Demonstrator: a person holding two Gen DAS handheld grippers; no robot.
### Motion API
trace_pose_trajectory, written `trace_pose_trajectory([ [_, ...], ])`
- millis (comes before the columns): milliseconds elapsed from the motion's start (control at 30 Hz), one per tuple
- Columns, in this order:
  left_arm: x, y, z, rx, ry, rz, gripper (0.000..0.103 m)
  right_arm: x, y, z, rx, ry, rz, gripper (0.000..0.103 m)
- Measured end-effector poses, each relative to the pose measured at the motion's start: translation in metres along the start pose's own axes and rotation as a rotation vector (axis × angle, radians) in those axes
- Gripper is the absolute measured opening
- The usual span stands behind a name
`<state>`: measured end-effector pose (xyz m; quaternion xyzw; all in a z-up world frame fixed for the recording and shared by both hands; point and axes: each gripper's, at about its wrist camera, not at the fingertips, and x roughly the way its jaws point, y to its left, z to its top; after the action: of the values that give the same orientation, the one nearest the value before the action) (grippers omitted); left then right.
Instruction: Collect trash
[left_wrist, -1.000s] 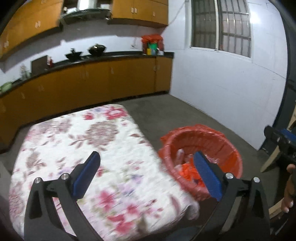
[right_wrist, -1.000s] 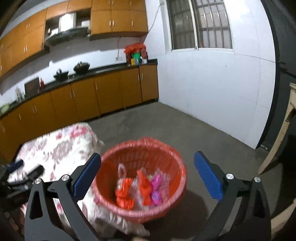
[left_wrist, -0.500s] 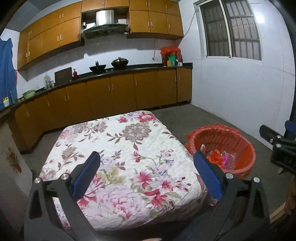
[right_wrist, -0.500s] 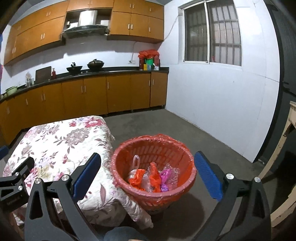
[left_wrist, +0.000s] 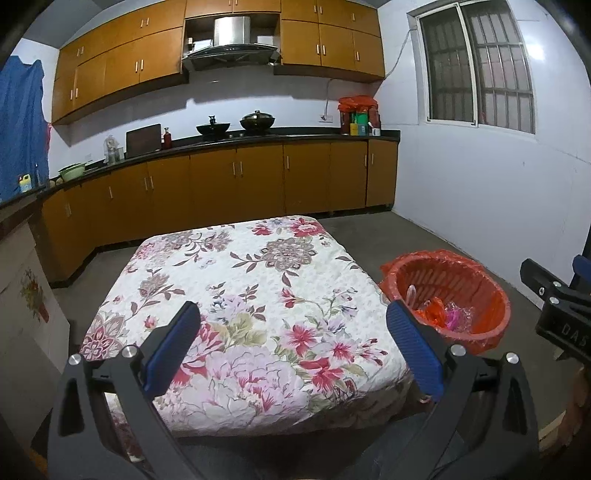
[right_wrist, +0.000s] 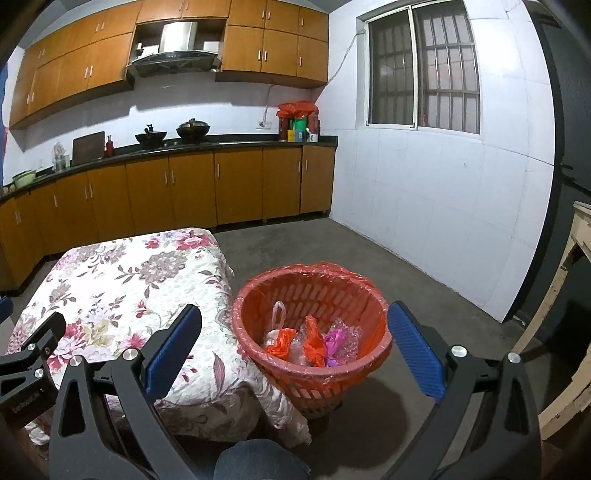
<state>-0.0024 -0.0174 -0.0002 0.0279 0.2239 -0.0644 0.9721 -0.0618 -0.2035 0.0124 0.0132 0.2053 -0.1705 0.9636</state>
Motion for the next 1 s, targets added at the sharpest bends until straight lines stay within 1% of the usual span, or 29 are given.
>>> trace_pose_trajectory([
  [233,-0.007,0.005,0.000,-0.026,-0.011,0.010,0.099,-0.006,0.000,-0.004,0.003,-0.006,-0.017,0.100],
  [400,-0.012,0.006,-0.002,-0.035,-0.015,0.022,0.099,-0.010,0.000,-0.006,0.005,-0.020,-0.052,0.100],
  [567,-0.016,0.004,-0.005,-0.033,-0.014,0.031,0.099,-0.009,0.000,-0.010,0.007,-0.010,-0.072,0.100],
  [1000,-0.020,0.004,-0.010,-0.038,-0.008,0.028,0.099,-0.013,0.001,-0.014,0.018,-0.002,-0.061,0.100],
])
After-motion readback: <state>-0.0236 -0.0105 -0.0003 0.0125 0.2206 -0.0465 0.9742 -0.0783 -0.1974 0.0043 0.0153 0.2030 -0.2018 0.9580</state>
